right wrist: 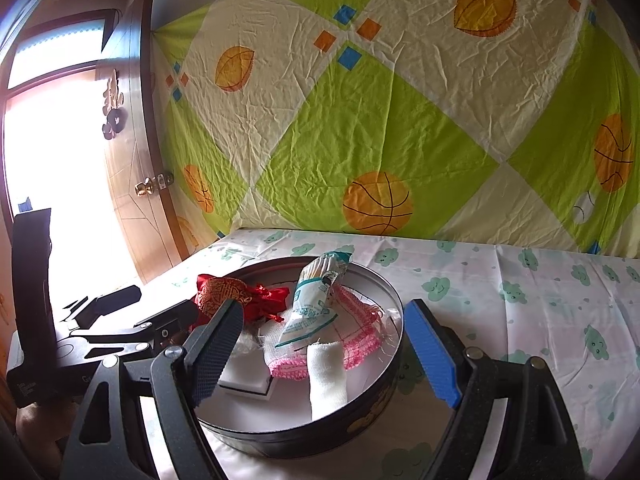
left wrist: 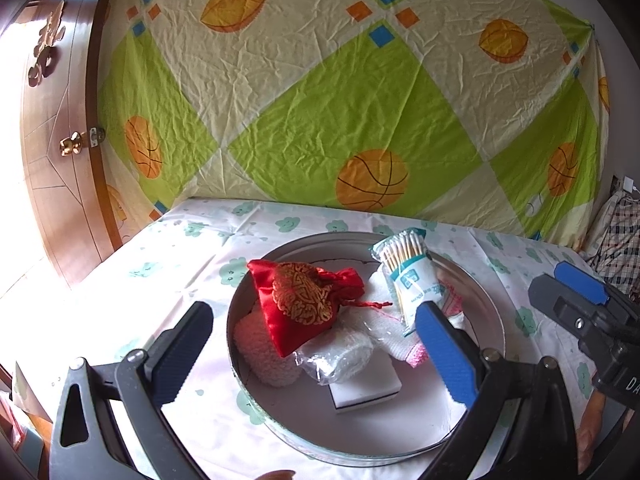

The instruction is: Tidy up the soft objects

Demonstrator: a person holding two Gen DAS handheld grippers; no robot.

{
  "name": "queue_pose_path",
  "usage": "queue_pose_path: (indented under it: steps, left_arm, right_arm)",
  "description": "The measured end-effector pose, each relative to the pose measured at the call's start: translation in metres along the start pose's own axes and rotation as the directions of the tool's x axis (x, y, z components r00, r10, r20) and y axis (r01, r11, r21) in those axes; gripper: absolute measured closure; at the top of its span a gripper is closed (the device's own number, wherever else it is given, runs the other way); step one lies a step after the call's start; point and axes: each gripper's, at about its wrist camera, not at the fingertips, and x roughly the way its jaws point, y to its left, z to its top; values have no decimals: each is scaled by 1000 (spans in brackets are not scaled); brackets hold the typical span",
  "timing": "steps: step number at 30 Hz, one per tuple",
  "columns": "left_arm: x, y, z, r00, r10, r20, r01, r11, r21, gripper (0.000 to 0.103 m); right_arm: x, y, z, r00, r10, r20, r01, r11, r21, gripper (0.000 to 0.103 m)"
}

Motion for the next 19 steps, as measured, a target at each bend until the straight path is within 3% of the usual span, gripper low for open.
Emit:
queue_pose_path:
  steps: [19]
  left_arm:
    - [7, 8, -7, 1000, 23, -17, -23, 1000, -19, 0]
  right_arm:
    - [5, 2, -3, 1000, 0, -15, 0, 1000, 1, 18]
